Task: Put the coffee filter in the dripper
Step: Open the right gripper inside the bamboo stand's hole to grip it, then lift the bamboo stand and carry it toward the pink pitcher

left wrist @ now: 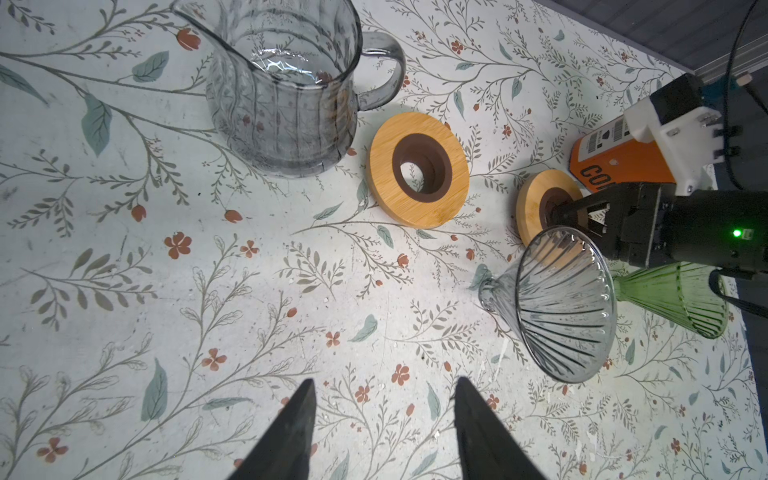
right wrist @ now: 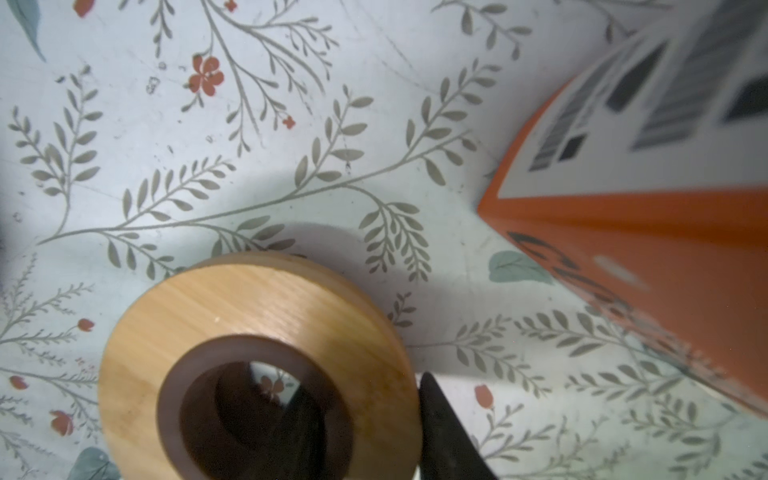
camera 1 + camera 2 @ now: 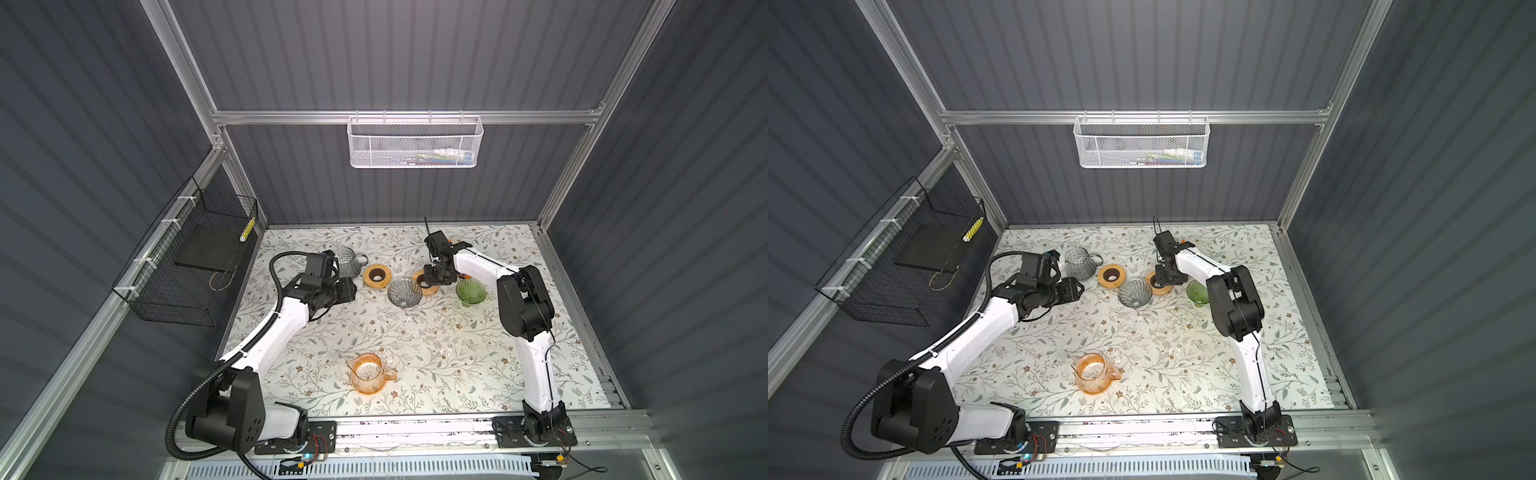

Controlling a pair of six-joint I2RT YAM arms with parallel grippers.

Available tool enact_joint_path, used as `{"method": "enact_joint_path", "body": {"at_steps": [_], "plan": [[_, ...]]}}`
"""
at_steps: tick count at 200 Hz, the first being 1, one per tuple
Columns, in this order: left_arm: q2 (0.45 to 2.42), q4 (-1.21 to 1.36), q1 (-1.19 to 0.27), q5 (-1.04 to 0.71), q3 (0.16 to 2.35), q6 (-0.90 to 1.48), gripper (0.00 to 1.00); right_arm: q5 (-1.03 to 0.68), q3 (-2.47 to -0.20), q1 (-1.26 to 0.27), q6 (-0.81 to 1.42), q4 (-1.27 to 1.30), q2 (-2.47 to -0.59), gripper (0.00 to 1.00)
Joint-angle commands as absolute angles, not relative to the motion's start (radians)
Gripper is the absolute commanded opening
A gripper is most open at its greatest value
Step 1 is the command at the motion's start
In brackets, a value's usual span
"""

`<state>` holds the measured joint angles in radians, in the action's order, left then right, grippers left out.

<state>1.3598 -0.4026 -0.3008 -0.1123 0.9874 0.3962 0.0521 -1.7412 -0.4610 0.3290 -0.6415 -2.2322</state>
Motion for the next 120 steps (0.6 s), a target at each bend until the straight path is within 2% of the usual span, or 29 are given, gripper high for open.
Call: {"method": "enact_joint_path", "body": {"at_steps": [1, 120], "plan": [[1.334, -0.428, -0.305, -0.097, 1.014, 0.377, 0.54, 0.053, -1.736, -0.466, 0.337, -0.628, -2.192, 0.25], [1.252, -0.523, -0.305, -0.083, 1.042, 0.375, 0.54, 0.047, -1.649, -0.457, 0.349, -0.624, -2.012, 0.23]]}}
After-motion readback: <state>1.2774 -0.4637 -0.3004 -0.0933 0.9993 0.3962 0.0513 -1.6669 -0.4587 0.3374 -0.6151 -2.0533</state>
